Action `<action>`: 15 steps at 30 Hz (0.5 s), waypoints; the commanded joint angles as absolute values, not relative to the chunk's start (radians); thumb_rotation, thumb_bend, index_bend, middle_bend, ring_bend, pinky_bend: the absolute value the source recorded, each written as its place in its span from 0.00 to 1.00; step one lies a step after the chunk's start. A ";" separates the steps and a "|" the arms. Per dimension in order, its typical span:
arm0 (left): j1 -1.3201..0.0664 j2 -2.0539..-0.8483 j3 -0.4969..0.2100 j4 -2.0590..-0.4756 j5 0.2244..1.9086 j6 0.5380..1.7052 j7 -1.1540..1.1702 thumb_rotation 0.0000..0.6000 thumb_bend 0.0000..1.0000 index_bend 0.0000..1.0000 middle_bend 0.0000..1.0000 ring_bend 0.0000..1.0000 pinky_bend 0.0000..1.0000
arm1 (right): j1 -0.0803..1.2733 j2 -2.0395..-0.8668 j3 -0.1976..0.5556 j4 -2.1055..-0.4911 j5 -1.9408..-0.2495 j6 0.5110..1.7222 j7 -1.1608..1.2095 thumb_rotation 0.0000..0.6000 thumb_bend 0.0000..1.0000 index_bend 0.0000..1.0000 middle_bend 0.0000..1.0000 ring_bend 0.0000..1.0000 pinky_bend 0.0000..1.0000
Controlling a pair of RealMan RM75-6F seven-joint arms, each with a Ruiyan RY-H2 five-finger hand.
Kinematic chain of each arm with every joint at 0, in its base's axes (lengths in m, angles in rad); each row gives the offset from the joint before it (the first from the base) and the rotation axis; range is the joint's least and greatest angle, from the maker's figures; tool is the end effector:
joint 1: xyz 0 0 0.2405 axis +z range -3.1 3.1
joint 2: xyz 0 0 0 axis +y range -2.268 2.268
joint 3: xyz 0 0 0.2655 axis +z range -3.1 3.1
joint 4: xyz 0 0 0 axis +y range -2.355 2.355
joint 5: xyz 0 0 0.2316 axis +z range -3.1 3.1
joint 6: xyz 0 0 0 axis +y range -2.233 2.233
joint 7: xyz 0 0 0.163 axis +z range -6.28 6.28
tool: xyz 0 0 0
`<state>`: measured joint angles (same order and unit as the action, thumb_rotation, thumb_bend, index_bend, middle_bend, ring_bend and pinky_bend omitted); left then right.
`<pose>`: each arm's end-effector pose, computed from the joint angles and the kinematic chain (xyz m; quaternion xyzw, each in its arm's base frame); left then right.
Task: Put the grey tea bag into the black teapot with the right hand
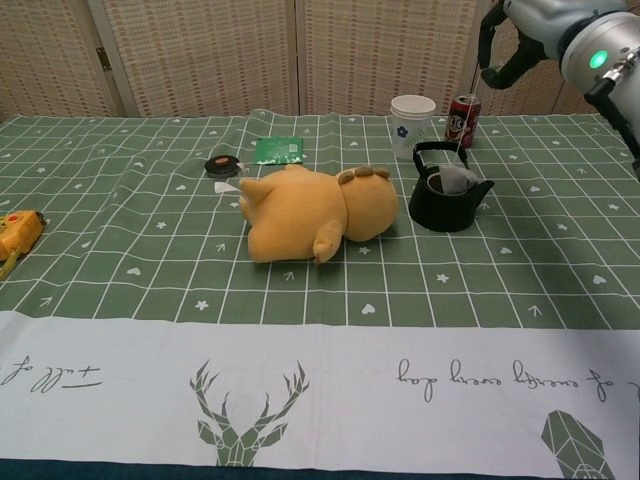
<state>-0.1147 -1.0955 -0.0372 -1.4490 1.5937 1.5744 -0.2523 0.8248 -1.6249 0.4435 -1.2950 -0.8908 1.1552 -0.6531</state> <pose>-0.3380 0.2115 0.1744 -0.6008 -0.3571 -0.4547 0.5521 -0.1301 -0.4599 0.0315 0.6105 -0.3120 0.3895 0.6150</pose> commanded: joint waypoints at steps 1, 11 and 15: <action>-0.113 -1.095 -0.037 -1.450 1.596 1.578 -0.253 1.00 0.39 0.03 0.04 0.00 0.00 | 0.833 -1.633 0.435 -1.285 -0.886 1.152 -0.659 1.00 0.44 0.63 0.02 0.00 0.00; -0.108 -1.092 -0.039 -1.453 1.596 1.589 -0.258 1.00 0.39 0.03 0.04 0.00 0.00 | 0.873 -1.689 0.400 -1.220 -0.874 1.121 -0.668 1.00 0.44 0.63 0.02 0.00 0.00; -0.106 -1.091 -0.039 -1.452 1.597 1.592 -0.265 1.00 0.39 0.03 0.04 0.00 0.00 | 0.870 -1.709 0.351 -1.202 -0.903 1.112 -0.672 1.00 0.44 0.63 0.02 0.00 0.00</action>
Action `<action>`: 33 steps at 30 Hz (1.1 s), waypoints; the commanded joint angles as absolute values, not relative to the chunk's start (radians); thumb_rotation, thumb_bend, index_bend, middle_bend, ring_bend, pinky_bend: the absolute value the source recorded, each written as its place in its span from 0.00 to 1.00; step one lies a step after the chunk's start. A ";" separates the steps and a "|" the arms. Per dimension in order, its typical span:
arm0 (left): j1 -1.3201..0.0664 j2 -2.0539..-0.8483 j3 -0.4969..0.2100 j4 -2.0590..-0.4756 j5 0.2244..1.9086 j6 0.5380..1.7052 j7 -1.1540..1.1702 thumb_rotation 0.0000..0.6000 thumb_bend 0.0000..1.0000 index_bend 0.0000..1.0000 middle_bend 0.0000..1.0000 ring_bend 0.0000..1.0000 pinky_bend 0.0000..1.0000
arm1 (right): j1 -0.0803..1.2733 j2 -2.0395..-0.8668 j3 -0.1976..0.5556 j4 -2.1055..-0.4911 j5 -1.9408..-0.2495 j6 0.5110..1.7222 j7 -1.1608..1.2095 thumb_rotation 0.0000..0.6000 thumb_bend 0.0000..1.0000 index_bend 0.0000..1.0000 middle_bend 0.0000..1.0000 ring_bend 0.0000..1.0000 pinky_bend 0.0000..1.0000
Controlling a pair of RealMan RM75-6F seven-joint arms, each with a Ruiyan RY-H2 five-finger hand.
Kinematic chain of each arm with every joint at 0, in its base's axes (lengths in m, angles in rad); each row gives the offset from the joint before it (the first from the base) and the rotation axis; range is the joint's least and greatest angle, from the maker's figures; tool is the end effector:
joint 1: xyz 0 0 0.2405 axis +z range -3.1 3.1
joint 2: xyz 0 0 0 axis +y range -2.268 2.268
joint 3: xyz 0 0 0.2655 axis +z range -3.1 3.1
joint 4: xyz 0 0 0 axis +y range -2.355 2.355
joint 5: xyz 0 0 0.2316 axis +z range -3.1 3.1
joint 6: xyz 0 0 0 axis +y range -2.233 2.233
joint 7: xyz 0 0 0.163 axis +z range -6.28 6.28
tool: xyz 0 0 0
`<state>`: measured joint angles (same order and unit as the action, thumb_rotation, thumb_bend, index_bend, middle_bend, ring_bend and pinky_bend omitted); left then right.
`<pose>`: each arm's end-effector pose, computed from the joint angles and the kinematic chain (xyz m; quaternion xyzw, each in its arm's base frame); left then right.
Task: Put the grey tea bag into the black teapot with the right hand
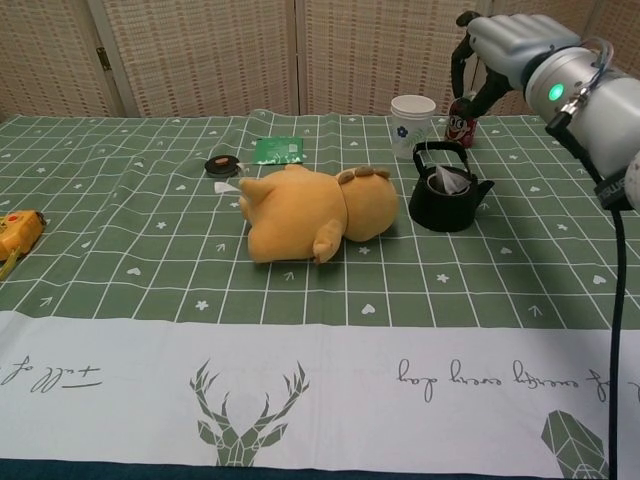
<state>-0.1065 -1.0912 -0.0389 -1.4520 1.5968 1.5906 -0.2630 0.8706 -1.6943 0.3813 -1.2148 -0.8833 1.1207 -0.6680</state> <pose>-0.3374 0.2087 0.1777 -0.5959 -0.3560 -0.4613 0.5525 -0.1259 -0.4578 -0.0053 0.6477 -0.3008 0.3621 0.5991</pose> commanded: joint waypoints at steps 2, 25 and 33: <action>-0.105 -1.090 -0.039 -1.452 1.599 1.595 -0.266 1.00 0.39 0.03 0.04 0.00 0.00 | 0.866 -1.715 0.325 -1.203 -0.918 1.095 -0.664 1.00 0.44 0.64 0.02 0.00 0.00; -0.099 -1.087 -0.039 -1.455 1.605 1.606 -0.275 1.00 0.39 0.03 0.04 0.00 0.00 | 0.803 -1.746 0.144 -1.249 -1.046 1.035 -0.669 1.00 0.44 0.65 0.02 0.00 0.00; -0.100 -1.090 -0.040 -1.456 1.604 1.603 -0.265 1.00 0.39 0.03 0.04 0.00 0.00 | 0.777 -1.717 0.114 -1.294 -1.079 1.029 -0.652 1.00 0.44 0.65 0.02 0.00 0.00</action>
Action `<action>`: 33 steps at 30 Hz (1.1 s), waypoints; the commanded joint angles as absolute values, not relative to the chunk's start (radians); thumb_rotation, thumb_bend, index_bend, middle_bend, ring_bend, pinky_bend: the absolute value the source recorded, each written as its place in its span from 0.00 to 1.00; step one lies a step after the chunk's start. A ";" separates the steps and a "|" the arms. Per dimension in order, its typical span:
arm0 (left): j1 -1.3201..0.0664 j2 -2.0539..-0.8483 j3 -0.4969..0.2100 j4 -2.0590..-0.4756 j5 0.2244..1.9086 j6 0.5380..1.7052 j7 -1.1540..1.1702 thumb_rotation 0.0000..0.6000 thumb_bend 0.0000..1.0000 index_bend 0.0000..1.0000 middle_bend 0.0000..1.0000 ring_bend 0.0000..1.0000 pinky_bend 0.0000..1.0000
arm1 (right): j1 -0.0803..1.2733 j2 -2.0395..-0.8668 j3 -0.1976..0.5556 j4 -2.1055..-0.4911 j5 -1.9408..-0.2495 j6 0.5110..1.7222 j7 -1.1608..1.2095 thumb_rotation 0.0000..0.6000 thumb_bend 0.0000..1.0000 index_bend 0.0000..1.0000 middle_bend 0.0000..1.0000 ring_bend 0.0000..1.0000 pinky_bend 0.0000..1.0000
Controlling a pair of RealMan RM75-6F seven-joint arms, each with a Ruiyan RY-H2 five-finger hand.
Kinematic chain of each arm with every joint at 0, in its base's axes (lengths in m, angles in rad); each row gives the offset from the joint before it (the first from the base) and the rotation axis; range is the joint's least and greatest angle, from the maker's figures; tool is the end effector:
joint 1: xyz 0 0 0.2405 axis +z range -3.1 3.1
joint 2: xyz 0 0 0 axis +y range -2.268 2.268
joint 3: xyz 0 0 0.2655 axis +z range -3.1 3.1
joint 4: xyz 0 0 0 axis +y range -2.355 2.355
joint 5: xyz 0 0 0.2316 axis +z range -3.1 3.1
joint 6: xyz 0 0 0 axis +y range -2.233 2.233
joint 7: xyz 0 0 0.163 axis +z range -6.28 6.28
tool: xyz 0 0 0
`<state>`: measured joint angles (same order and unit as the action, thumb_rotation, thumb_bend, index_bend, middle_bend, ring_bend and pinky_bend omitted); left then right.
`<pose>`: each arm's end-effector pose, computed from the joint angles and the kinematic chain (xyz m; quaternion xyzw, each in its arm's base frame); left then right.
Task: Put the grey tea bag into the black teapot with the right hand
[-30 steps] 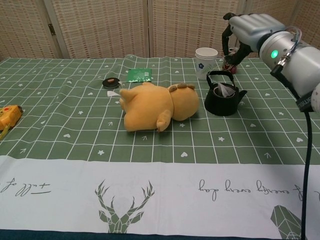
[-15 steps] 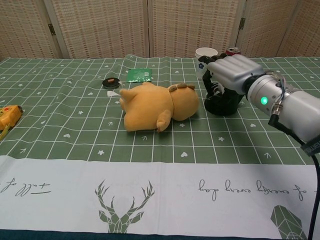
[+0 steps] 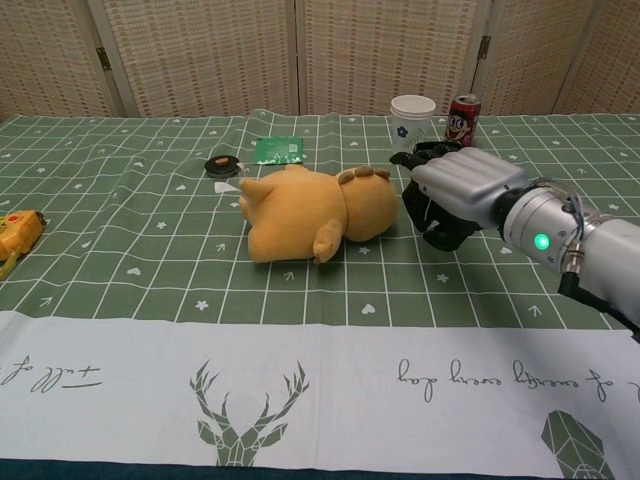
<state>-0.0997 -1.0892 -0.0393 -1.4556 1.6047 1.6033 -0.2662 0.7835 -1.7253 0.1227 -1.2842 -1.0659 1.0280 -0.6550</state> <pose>-0.3360 0.2060 0.1790 -0.5944 -0.3541 -0.4659 0.5516 -0.1545 -0.3741 -0.0876 0.7850 -0.2564 0.2905 0.4833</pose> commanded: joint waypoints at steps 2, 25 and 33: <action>-0.100 -1.090 -0.040 -1.456 1.603 1.601 -0.261 1.00 0.39 0.03 0.04 0.00 0.00 | 0.772 -1.712 0.110 -1.301 -1.085 1.030 -0.654 1.00 0.44 0.63 0.01 0.00 0.00; -0.102 -1.093 -0.042 -1.456 1.600 1.596 -0.252 1.00 0.39 0.03 0.04 0.00 0.00 | 0.725 -1.568 0.096 -1.487 -1.121 1.061 -0.651 1.00 0.44 0.01 0.00 0.00 0.00; -0.103 -1.093 -0.041 -1.457 1.599 1.592 -0.250 1.00 0.39 0.04 0.04 0.00 0.00 | 0.752 -1.420 0.184 -1.627 -0.962 1.028 -0.703 1.00 0.44 0.16 0.00 0.00 0.00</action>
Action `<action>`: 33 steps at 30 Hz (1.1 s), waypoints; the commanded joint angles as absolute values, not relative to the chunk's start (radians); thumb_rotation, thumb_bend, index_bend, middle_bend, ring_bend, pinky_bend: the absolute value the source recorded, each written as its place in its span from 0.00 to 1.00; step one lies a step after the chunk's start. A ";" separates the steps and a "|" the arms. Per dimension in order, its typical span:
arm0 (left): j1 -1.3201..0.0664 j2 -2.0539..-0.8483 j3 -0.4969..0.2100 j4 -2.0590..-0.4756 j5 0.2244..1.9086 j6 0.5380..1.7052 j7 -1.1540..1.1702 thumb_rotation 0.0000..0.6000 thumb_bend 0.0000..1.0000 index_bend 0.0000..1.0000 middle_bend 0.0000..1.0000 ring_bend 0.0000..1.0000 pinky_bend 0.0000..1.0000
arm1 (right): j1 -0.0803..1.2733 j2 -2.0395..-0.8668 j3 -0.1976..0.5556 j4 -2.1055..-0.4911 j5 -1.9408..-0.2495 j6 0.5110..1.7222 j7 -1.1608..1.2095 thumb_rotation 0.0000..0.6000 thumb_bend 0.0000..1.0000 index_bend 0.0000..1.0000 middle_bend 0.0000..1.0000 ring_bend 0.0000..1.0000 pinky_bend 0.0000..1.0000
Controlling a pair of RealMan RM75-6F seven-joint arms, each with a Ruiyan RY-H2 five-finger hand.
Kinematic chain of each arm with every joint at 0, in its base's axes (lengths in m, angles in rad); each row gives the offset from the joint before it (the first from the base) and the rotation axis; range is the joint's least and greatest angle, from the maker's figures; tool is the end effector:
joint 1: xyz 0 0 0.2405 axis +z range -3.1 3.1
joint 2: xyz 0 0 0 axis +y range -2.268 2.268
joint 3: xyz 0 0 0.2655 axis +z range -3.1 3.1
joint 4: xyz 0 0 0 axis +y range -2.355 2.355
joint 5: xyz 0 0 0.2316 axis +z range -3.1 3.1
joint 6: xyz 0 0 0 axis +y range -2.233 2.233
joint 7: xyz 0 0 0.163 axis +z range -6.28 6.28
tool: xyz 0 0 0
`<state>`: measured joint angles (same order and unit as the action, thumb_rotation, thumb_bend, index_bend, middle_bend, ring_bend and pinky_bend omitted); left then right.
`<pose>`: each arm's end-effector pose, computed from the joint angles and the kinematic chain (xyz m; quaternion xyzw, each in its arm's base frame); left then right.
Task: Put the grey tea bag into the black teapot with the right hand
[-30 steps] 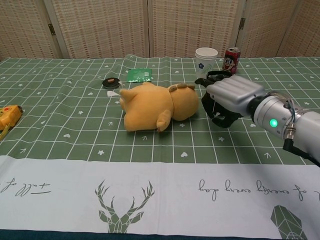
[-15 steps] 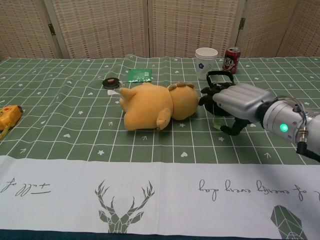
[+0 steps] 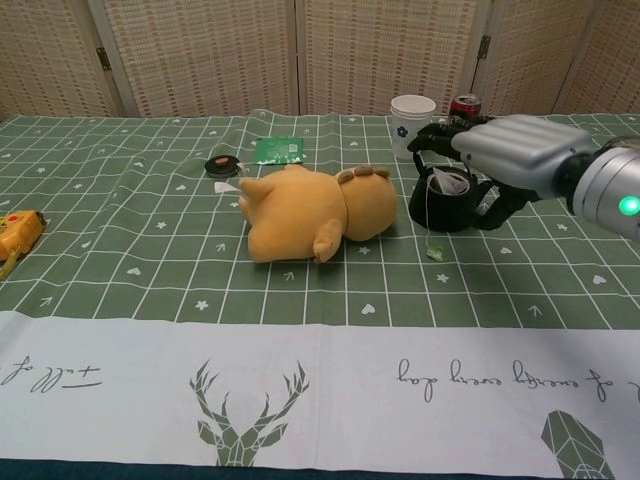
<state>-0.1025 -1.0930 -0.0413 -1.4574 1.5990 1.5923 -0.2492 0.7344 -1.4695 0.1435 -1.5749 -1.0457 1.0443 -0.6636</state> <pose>-0.3364 0.2076 0.1768 -0.5963 -0.3536 -0.4599 0.5548 -0.1583 -0.3660 -0.0173 0.7732 -0.2746 0.2999 0.4866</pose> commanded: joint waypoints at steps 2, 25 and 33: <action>-0.103 -1.092 -0.041 -1.457 1.598 1.591 -0.250 1.00 0.39 0.05 0.04 0.00 0.00 | 0.761 -1.406 0.193 -1.641 -0.925 1.022 -0.725 1.00 0.44 0.17 0.00 0.00 0.00; -0.092 -1.082 -0.044 -1.444 1.607 1.624 -0.312 1.00 0.39 0.05 0.04 0.00 0.00 | 1.167 -1.267 0.289 -1.691 0.188 0.964 -1.114 1.00 0.44 0.17 0.83 0.77 0.63; -0.089 -1.079 -0.045 -1.437 1.606 1.629 -0.334 1.00 0.39 0.05 0.04 0.01 0.00 | 1.240 -1.292 0.269 -1.613 0.322 0.929 -1.165 1.00 0.44 0.17 0.85 0.77 0.64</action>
<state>-0.0891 -1.0788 -0.0451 -1.4367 1.6062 1.6292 -0.3344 1.2247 -1.2812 0.2767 -1.6323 0.3040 0.9386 -1.1495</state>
